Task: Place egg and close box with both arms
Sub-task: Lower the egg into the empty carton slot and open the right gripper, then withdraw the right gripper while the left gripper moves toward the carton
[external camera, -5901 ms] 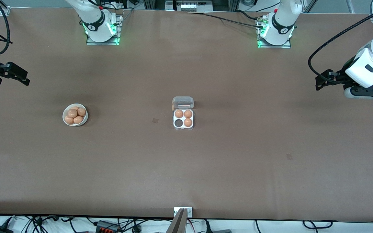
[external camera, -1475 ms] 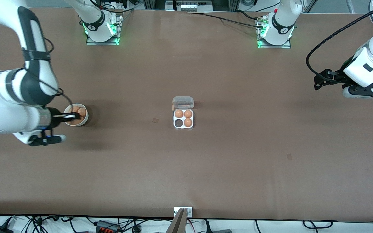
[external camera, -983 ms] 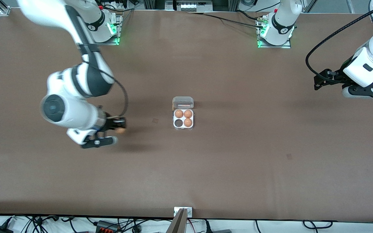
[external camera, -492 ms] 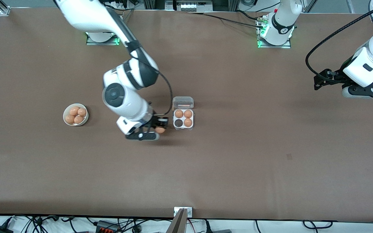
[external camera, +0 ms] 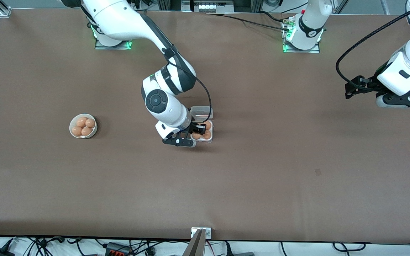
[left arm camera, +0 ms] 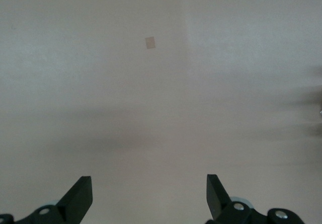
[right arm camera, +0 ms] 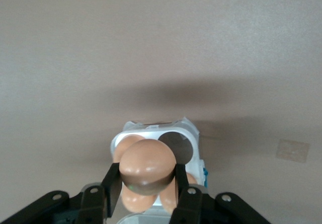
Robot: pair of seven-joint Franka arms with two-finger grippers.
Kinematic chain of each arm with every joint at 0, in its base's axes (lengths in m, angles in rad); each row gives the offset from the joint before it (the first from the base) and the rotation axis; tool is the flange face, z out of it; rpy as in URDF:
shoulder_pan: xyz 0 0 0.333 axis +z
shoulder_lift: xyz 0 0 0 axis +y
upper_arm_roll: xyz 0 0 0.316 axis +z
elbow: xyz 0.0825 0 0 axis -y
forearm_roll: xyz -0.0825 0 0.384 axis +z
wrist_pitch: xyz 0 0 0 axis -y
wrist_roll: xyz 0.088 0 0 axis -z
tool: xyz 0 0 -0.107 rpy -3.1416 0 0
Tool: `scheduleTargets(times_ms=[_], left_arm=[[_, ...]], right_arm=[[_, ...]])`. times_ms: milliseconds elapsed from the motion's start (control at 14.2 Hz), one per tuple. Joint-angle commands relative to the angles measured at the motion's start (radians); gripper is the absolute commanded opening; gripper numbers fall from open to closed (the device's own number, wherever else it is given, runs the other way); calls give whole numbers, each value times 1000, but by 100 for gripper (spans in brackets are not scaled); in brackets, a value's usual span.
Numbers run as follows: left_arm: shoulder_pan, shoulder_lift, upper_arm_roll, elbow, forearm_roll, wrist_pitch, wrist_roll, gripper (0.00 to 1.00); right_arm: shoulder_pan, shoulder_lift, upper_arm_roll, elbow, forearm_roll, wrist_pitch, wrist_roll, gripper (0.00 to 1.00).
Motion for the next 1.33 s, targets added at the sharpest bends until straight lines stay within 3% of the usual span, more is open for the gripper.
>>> scheduleTargets(times_ms=[0, 492, 562, 632, 913, 1264], left_arm=[[-3, 13, 2, 26, -10, -9, 14, 100], [-3, 13, 2, 26, -10, -9, 14, 100], [-3, 11, 0, 26, -10, -9, 14, 100], [-3, 11, 0, 26, -10, -9, 14, 100], [-2, 13, -4, 26, -9, -8, 14, 100], [-3, 14, -36, 31, -2, -12, 22, 100]], right_arm=[[5, 23, -7, 16, 13, 2, 7, 26], [28, 43, -7, 10, 15, 2, 7, 28], [28, 43, -7, 10, 15, 2, 7, 50], [30, 41, -9, 10, 16, 0, 10, 99], [-7, -47, -32, 19, -1, -88, -2, 100], [-12, -191, -110, 54, -189, -268, -14, 100]])
